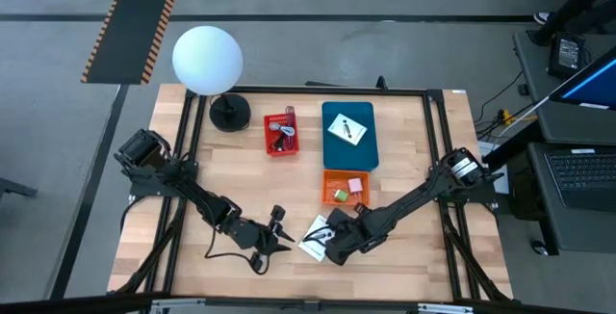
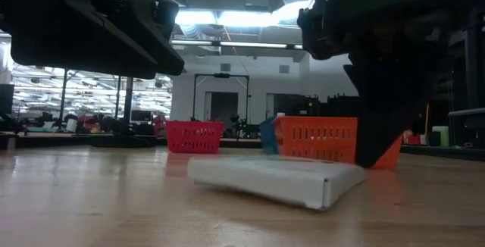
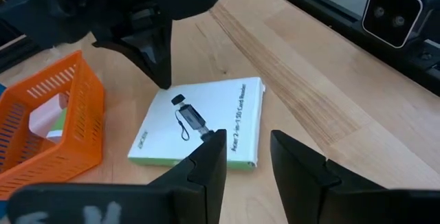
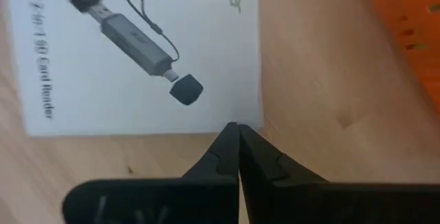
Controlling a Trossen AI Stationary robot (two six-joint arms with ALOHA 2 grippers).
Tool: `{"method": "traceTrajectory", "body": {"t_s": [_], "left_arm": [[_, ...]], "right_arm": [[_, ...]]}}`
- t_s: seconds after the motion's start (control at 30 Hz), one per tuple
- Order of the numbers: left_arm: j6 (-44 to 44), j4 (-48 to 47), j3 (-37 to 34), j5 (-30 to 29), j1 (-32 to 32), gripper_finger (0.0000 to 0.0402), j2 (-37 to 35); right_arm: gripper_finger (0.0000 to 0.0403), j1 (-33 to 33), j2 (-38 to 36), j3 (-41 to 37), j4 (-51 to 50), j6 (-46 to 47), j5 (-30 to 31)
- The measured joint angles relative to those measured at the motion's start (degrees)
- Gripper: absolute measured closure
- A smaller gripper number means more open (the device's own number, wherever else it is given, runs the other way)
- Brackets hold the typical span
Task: Pick and place items into bin
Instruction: Put the white card reader box into the blue bin
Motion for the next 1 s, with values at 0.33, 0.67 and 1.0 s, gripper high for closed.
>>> {"method": "traceTrajectory", "body": {"t_s": [0.33,0.67,1.0], "left_arm": [[0.04,-0.02,0.0,0.02,0.0,0.0292,-0.02],[2.47,-6.02,0.0,-4.13,-1.74,0.0262,0.72],[12.56,-6.09,4.63,-10.06,-1.92,0.0226,7.95]], "right_arm": [[0.0403,-0.13,0.47,0.07,0.21,1.31,0.0],[0.0403,-0.13,0.54,0.07,0.2,1.7,-0.04],[0.0403,-0.13,0.54,0.07,0.21,2.88,-0.15]]}}
